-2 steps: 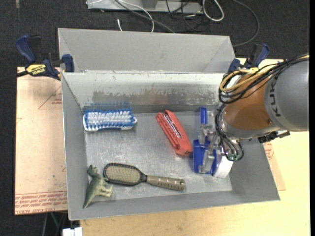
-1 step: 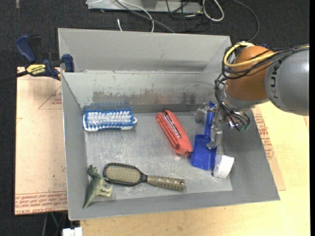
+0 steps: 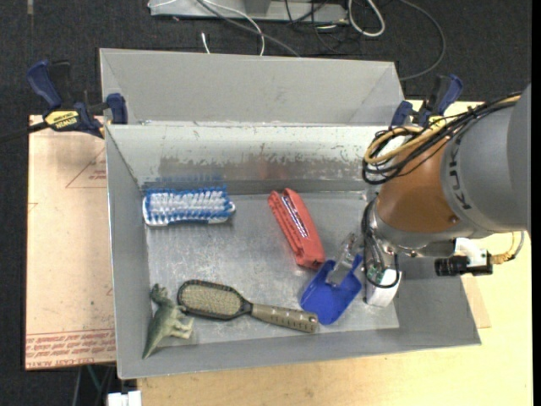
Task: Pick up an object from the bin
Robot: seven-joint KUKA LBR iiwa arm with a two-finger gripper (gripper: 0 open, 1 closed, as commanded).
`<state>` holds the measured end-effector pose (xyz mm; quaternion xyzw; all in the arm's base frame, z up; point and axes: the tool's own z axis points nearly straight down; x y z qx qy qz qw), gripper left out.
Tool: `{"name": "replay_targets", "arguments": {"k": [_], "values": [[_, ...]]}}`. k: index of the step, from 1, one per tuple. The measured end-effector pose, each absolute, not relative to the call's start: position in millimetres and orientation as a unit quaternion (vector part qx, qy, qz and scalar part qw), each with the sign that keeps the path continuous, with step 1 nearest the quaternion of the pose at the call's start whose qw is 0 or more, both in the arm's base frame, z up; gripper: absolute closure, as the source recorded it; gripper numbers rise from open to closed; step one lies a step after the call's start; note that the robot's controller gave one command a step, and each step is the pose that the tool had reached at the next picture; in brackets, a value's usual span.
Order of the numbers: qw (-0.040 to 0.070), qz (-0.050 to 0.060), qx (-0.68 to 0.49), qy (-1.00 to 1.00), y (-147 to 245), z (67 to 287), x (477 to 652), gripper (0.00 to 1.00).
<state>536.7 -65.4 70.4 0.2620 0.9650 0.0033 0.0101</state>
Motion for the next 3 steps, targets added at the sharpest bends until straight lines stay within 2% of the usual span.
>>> {"name": "replay_targets", "arguments": {"k": [3], "values": [[0.011,0.004,0.26,0.966,-65.4,80.4,538.0,1.0]]}}
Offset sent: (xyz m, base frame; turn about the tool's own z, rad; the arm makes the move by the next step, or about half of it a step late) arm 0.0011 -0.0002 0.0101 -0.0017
